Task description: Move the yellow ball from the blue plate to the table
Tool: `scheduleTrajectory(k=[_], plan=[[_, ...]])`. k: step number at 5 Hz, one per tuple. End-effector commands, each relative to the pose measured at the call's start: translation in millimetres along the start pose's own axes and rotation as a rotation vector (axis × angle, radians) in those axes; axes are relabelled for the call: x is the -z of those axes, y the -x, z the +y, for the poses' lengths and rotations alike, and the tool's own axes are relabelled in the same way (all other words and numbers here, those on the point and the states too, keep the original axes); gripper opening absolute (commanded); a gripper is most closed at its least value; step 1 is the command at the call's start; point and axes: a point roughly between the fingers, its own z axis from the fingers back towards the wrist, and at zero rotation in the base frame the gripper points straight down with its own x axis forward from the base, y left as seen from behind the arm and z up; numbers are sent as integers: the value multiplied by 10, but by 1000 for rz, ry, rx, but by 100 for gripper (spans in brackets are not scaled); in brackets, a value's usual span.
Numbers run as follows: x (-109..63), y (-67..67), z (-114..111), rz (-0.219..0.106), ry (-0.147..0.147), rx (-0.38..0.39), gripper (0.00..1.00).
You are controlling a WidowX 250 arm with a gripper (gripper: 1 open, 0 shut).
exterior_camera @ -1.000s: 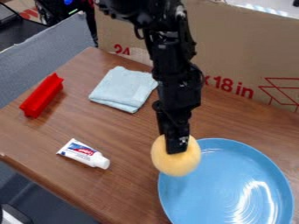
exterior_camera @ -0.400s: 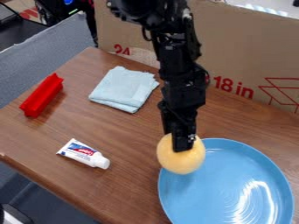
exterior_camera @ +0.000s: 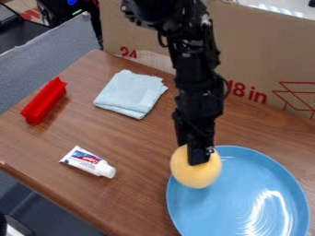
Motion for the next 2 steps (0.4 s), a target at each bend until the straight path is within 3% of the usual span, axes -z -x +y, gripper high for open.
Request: scheduleTrajectory(k=[1,2], plan=[[-50,7,-43,-29,-11,1,0],[-326,-89,63,-54,-78,-44,0]])
